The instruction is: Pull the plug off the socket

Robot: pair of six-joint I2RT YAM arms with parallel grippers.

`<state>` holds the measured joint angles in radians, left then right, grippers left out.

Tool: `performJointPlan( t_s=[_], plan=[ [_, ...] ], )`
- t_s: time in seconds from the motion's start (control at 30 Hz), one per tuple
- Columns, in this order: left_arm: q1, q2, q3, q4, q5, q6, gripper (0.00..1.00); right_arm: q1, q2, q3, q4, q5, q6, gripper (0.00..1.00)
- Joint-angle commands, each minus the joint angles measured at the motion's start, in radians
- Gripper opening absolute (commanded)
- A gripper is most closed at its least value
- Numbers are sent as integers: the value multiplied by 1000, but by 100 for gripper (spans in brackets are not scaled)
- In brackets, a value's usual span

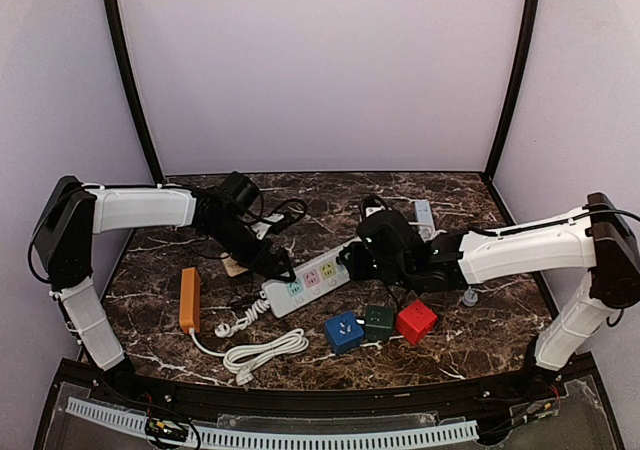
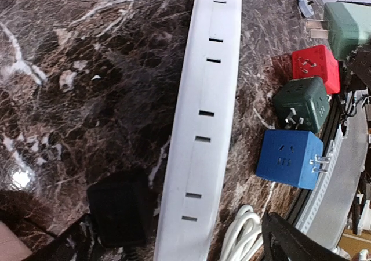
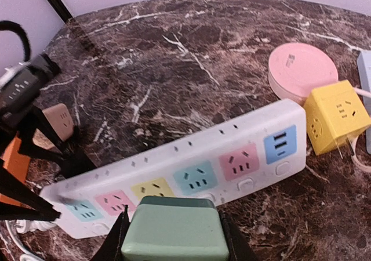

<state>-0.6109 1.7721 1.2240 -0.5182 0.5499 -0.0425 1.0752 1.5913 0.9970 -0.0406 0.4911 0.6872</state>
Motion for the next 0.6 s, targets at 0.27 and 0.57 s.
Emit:
performJointPlan(
  t_s=[0.27,0.57],
  plan=[
    [4,-93,-13,21,-191,-5,99,-99,-42,-152,-77,-163,104,34],
    [5,-222,-90,139,-234,-10,99,-148,-71,-159,-103,-183,76,99]
  ],
)
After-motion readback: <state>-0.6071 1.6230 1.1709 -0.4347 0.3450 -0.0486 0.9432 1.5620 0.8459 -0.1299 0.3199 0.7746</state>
